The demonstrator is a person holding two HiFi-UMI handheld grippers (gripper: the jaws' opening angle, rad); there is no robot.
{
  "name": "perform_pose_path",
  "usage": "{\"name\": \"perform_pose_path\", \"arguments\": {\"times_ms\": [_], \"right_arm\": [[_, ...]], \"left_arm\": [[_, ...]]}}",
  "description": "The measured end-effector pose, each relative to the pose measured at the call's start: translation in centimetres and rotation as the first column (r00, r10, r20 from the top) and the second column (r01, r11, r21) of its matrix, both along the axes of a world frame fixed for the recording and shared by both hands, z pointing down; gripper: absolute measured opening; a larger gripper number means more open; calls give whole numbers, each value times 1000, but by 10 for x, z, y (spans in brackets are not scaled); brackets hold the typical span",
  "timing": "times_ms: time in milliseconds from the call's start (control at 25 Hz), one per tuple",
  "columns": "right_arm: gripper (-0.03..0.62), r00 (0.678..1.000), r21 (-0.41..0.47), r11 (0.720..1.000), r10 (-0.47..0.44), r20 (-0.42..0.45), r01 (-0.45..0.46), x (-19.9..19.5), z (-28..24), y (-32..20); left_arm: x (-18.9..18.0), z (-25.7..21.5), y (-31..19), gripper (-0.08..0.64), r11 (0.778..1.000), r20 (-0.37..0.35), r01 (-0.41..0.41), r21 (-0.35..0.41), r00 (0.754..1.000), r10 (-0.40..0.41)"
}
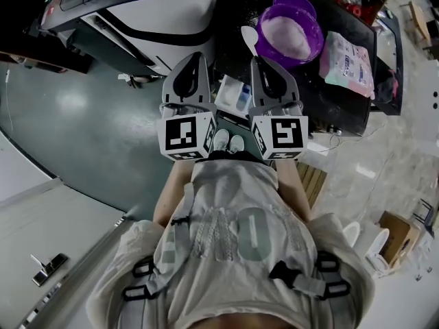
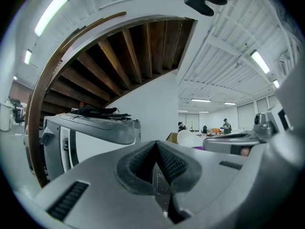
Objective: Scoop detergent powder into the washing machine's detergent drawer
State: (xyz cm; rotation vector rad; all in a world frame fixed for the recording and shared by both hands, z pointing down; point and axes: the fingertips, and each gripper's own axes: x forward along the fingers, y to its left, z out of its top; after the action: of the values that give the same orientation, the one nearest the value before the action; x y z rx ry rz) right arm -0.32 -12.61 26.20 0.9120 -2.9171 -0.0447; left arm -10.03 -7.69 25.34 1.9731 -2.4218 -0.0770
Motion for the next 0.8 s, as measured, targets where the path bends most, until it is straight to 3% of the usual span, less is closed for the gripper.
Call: {"name": "perform_pose_path", "arguments": {"times_ms": [360,560,800], "right_arm": [[9,985,13,986,165,51,-166,84,-15,-40],[9,950,-10,953,304,76,-304,126,-14,-47],[9,902,-18,906,424,88,-424,147,-18,-58]], "left_arm": [[53,-14,-32,20,997,29,-75,17,997,74],[80,-22,-60,20,982,41,-189,26,981,188],[93,-29,-88,20,955,56,-295,27,954,293]]}}
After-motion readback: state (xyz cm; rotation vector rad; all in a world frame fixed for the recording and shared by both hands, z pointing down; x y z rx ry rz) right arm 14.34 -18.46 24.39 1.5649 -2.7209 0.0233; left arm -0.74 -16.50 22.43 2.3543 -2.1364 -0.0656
